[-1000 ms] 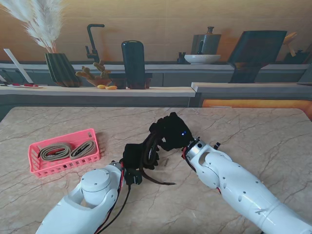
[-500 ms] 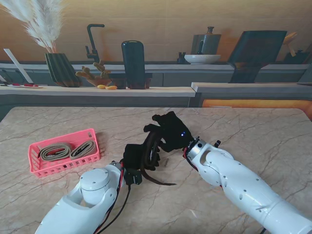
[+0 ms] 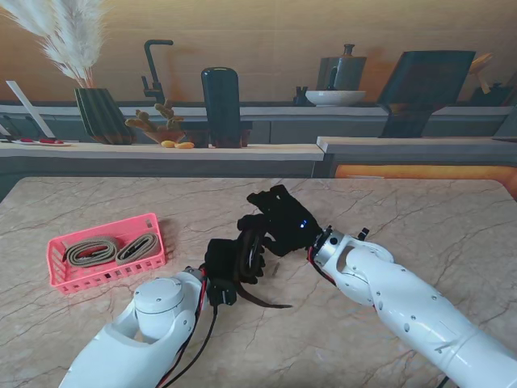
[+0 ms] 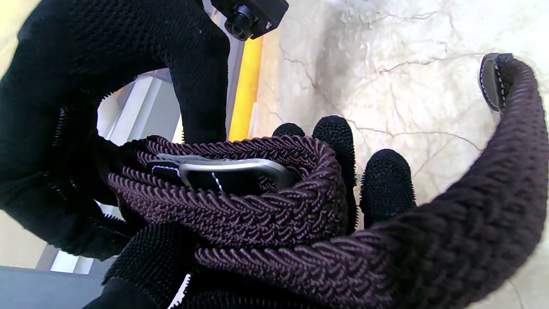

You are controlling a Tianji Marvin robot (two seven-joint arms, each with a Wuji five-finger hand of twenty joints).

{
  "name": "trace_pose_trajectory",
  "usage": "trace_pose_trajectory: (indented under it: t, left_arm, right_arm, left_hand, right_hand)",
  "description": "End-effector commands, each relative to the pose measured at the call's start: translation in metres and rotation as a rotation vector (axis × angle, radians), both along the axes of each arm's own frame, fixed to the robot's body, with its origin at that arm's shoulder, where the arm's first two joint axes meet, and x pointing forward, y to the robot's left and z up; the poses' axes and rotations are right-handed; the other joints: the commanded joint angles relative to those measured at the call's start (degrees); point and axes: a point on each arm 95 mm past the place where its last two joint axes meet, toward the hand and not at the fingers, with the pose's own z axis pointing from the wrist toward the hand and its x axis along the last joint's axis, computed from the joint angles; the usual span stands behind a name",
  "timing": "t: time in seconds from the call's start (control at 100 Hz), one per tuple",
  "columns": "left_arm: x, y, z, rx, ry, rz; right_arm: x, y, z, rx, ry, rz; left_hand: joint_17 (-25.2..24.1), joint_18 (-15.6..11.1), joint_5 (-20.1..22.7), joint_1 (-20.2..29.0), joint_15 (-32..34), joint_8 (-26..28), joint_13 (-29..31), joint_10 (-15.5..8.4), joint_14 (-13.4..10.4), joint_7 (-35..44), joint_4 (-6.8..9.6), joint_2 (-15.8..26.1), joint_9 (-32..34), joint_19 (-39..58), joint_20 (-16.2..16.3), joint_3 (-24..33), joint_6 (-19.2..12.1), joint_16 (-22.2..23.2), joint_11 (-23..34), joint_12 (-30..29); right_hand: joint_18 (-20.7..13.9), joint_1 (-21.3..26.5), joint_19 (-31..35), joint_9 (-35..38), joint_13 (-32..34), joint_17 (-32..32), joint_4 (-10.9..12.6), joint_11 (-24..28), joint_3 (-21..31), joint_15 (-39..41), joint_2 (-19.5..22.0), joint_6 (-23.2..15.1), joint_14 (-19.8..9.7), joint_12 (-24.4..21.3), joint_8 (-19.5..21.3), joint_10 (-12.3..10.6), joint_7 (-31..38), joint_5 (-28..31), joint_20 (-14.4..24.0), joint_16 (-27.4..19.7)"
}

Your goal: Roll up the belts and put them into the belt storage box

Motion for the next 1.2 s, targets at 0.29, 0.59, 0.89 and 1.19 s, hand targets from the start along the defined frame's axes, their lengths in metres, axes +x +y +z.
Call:
trace_pose_trajectory:
  t: [0.29,0.59,0.89,1.19]
  left_arm:
    - [-0.002,-0.006,0.005,0.004,0.000,0.013]
    - [-0.003,-0.003,0.007,0.031,-0.038,0.040]
    - [-0.002,0.003,0.009,0.035,-0.186,0.077]
    - [-0.002,0.004,0.007,-0.005,-0.287,0.060]
  right_arm:
    - [0.001,0.014,-0.006,-0.083,0.042,0.070]
    - [0.003,0.016,-0.013,-0.088,0.075,0.066]
    - [0.001,0.010,-0.012,-0.026,0.070,-0.078]
    - [0.001,0.009,-0.005,0.067,0.082,-0.219]
  left_hand:
    - [0.88,1.23,2.12,3.16,1.40,-0.18,1.37,0.16,-1.69,2.32,0.48,14.54,1.23,2.40,0.68,4.64,-4.30,-0.63,3.08,-0.50]
    - [-3.19,1.30,-0.80,-1.37,-0.52,-3.09,-2.82,0.79,0.26,-1.19,-0.14,14.54,-4.47,0.52,0.54,4.75,-2.73,-1.63,2.08,-2.72]
    - [-15.78,1.35,-10.55,-13.07,-11.28,-5.71,-17.62,1.66,2.98,-21.36,-0.24,14.53,-23.03,-8.49,0.36,-0.64,1.38,-2.29,-5.47,-18.63]
    - [-18.87,-2.22,-20.93,-22.71,-29.60,-11.53,-30.65,0.54,-1.69,-33.48,-0.63,14.54,-36.43,-21.05,-6.25,-1.13,-2.84,-10.63,-17.08,-28.06]
  right_hand:
    - [0.09,0.73,-1.91,15.57,4.47,1.77,-5.71,-4.17,-3.31,-0.76,1.84,-0.18,-0.43,0.45,-6.96,-2.40,2.59,14.65,2.02,0.60]
    - [1.81,5.06,1.62,48.92,20.88,10.27,-7.89,-4.35,-5.25,8.13,5.99,3.17,-4.01,0.78,-18.27,-11.49,11.74,33.54,3.31,4.68]
    - [1.72,6.66,7.14,50.17,22.83,12.82,-8.47,-2.71,-3.72,15.84,4.74,7.06,-2.47,1.89,-16.89,-9.11,11.31,35.21,4.29,8.21]
    - [2.25,8.92,11.99,50.85,24.62,15.69,-7.17,2.06,-2.89,22.13,3.91,13.43,0.29,2.86,-15.88,-5.04,10.73,36.37,4.50,10.70]
